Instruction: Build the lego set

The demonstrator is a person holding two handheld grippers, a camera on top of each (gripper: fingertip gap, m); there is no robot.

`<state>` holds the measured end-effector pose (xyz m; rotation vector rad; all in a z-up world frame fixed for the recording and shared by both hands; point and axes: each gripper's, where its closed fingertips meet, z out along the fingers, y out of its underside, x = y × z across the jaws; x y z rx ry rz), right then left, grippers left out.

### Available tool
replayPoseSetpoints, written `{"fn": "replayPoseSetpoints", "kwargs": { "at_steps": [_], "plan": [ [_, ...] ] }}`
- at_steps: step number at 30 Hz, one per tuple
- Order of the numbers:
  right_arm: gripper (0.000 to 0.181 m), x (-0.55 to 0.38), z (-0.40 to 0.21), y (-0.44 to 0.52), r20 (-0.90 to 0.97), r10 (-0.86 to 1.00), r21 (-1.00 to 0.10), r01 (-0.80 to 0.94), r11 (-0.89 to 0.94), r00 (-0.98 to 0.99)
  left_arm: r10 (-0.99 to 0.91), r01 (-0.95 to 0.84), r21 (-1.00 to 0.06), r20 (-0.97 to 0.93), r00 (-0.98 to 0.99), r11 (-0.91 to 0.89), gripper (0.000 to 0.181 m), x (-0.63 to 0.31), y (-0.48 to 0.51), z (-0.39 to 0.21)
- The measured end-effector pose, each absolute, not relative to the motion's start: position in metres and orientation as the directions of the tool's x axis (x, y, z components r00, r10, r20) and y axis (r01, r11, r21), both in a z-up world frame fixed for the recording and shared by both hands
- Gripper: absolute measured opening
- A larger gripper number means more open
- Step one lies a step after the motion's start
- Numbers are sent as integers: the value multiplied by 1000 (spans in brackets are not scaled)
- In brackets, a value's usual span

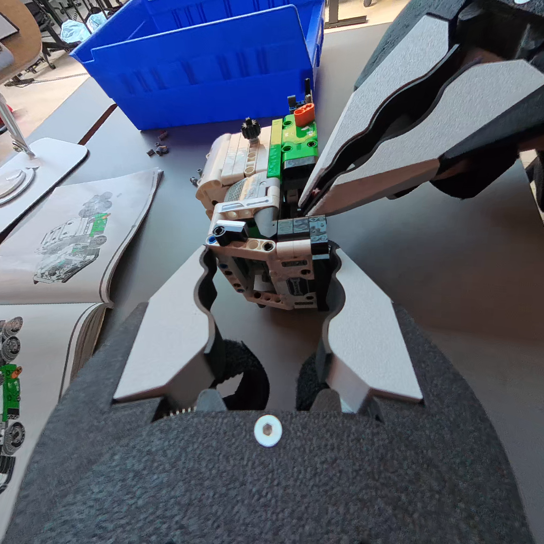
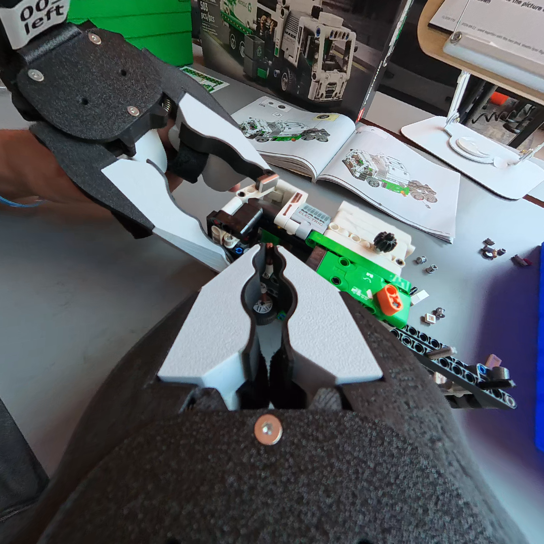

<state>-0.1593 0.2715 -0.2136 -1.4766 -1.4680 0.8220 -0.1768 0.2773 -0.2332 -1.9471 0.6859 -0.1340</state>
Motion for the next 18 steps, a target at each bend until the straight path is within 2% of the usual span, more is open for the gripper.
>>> {"fn": "replayPoseSetpoints", "kwargs": {
  "at_steps": [9,18],
  "plan": [
    [3,-157,-213,273,250,961,-858,488,162,120,-541,-382,-871,-171,824,-307,75,-174,279,-231],
    [3,-158,-217,271,133,990,-870,484,97,40,-531,-316,-890,-101,841,-330,75,-172,277,-239]
  ]
}}
